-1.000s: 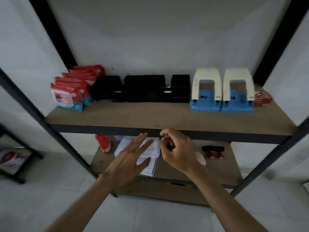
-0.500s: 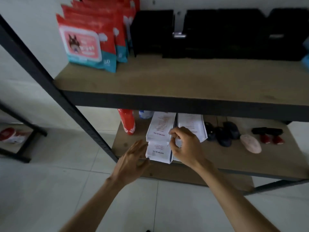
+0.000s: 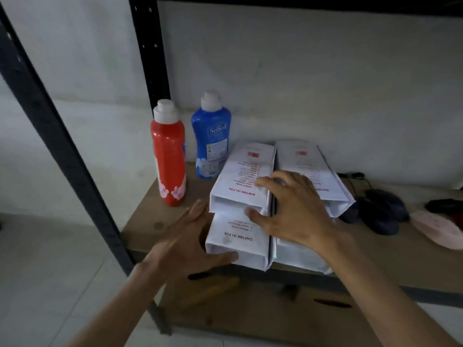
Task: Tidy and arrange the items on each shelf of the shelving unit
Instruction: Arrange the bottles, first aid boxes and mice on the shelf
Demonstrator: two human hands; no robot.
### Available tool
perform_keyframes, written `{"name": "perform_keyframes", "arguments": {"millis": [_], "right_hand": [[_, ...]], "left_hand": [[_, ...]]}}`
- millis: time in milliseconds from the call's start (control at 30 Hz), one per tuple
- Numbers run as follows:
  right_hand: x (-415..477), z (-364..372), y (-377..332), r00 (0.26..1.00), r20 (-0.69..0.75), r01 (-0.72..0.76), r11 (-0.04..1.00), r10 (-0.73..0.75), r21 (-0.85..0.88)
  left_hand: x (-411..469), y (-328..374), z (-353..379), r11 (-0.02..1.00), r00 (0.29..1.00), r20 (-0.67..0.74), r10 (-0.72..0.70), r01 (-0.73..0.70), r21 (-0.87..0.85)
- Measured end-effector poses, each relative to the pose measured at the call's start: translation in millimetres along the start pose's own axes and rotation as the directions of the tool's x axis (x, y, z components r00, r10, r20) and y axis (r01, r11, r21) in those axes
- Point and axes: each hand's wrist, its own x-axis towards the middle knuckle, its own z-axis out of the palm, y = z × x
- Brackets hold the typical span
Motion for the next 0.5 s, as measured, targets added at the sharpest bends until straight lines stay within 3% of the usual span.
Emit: {"name": "perform_keyframes", "arguments": {"millis": [300,500], "right_hand": [[-13,17,-3,0.983,-0.182,0.045,0.998,-0.037,0.037],[20,-39,6,0.953,-0.298,0.01,0.983,0.046,0.183]], "left_hand": [[-7,-3,14,0.993,0.994,-0.039,0.105,-0.102,0.067],[-13,4,6,0.993,0.997,0.054,0.057,-0.062,0.099]]}}
